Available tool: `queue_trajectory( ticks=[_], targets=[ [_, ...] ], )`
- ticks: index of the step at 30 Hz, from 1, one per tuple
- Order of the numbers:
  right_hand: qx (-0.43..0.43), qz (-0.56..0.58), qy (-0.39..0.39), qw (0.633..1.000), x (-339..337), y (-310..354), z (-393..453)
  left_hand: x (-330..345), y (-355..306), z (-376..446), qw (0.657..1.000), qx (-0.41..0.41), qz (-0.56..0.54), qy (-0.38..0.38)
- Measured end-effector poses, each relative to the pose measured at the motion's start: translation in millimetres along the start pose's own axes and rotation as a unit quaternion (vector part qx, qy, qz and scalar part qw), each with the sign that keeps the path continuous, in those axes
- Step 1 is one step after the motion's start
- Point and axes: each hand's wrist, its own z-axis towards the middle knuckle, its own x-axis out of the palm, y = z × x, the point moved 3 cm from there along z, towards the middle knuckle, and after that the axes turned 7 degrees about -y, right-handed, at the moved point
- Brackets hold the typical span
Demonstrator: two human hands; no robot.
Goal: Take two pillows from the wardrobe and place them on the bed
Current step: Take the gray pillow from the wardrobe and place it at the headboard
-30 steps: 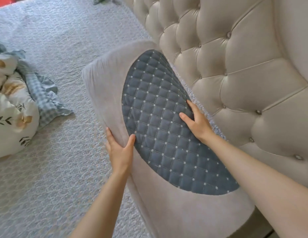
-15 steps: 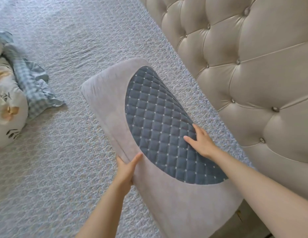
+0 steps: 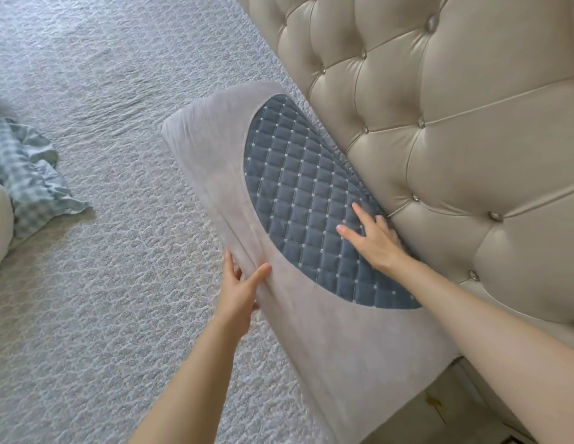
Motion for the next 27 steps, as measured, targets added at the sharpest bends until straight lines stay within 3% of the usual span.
queue_trajectory(
  ticks=[3, 8, 12, 19, 23, 27],
  targets=[
    [-0.008, 0.01, 0.01, 1.0, -11, -9, 13, 18, -10, 16, 0.999, 0.023, 0.022, -0.003],
    [-0.032, -0.131, -0.016, 0.991, 19, -13, -1, 21, -3, 19, 0.997, 0.038, 0.066, -0.016],
    [-0.041, -0.125, -0.031, 0.991, 15, -14, -6, 26, 4, 9, 0.994, 0.063, 0.088, -0.029],
    [-0.058, -0.108, -0.065, 0.99, 13, -21, -50, 23, 32, -45, 0.99, 0.007, 0.137, -0.012],
    [-0.058, -0.116, -0.023, 0.991, 14, -22, -84, 15, 46, -87, 0.984, -0.035, 0.174, 0.007],
    [-0.083, -0.107, 0.027, 0.99, 13, -19, -116, 0, 48, -122, 0.99, -0.072, 0.12, -0.004]
  ],
)
